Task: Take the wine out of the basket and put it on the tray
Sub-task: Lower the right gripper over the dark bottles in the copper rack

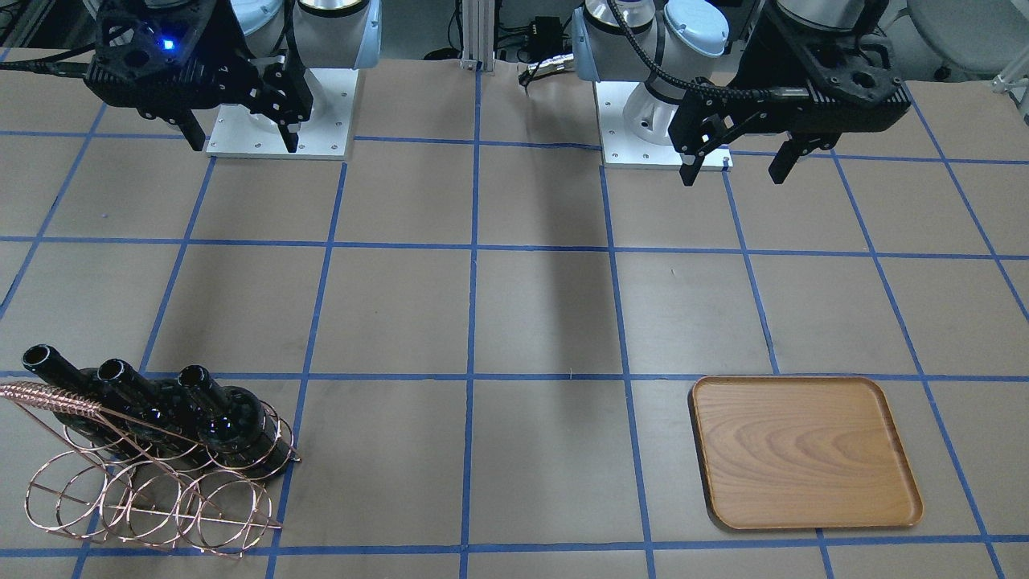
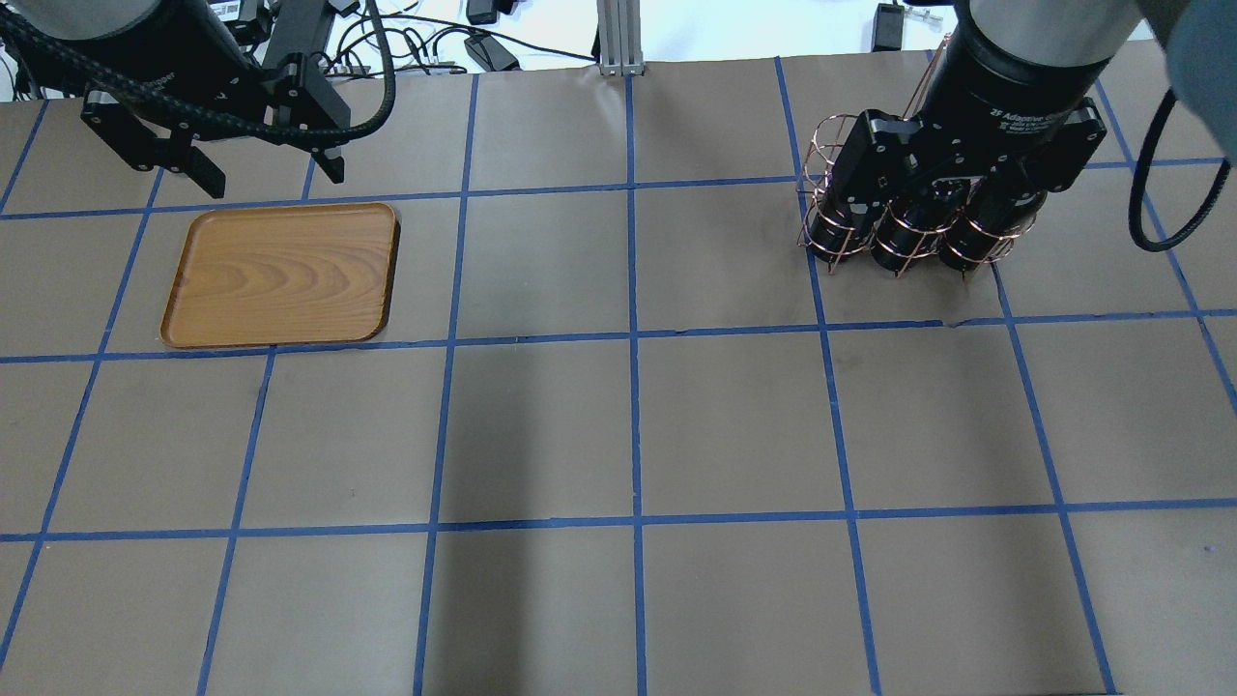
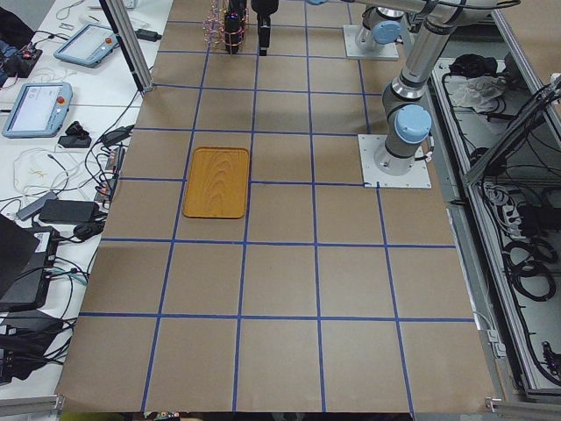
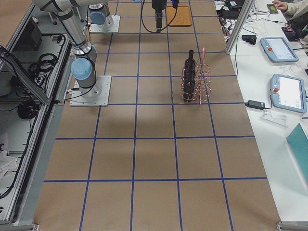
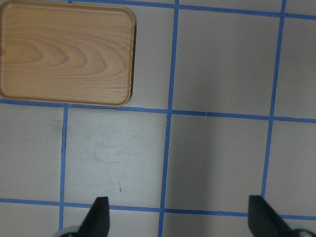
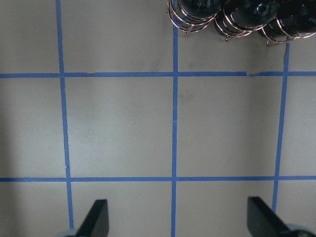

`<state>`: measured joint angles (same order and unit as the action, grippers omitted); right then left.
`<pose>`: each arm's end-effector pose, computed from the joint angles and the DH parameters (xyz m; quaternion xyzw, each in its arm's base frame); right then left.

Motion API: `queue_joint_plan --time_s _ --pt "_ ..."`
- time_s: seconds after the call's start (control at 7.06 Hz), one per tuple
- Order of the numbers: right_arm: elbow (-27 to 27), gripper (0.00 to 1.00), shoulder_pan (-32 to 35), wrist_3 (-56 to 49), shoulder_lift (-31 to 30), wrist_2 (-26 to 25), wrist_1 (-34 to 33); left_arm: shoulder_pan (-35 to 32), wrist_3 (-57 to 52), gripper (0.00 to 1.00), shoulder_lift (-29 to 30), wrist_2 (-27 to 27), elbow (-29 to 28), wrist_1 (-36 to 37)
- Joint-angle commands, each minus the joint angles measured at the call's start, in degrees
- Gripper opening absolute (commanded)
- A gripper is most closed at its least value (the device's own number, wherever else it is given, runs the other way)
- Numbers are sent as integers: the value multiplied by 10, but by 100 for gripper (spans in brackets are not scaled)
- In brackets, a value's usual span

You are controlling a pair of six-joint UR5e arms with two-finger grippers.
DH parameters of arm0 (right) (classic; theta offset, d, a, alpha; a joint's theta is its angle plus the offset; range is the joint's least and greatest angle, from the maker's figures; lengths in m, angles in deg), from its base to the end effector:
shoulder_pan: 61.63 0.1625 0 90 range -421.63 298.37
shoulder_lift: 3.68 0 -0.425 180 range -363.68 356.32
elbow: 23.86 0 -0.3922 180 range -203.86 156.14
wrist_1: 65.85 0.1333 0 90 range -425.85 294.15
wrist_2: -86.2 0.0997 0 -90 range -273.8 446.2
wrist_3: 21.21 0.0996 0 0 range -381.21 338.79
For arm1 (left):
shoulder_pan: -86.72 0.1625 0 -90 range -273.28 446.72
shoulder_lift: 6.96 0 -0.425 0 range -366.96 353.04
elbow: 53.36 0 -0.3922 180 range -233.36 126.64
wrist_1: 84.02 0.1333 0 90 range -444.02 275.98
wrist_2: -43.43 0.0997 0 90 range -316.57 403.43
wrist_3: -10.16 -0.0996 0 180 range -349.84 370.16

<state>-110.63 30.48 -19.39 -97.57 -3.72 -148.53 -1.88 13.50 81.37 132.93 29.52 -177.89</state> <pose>0.1503 -0.4545 0.5352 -0.0025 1.0000 0.0018 0.0006 -0.1223 -0.4862 0.5566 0.0411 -0.9982 0.0428 0.0051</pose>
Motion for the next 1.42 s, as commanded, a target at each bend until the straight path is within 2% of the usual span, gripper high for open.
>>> queue_joint_plan --time_s 0.0,0.14,0.42,0.71,0.85,1.27 --pt "-9 100 0 -5 0 -1 -3 0 0 100 0 0 0 0" --pt "-9 100 0 -5 3 -2 -38 1 0 100 0 0 0 0" --pt "-7 100 -28 -23 53 -64 -114 1 0 100 1 0 0 1" --pt "-8 100 -89 -67 91 -54 -120 1 0 100 2 -1 -1 1" --pt "-8 100 -101 -94 120 -47 -161 2 0 100 2 0 -1 1" --pt "-7 98 -104 -96 159 -47 -207 1 0 100 2 0 -1 1"
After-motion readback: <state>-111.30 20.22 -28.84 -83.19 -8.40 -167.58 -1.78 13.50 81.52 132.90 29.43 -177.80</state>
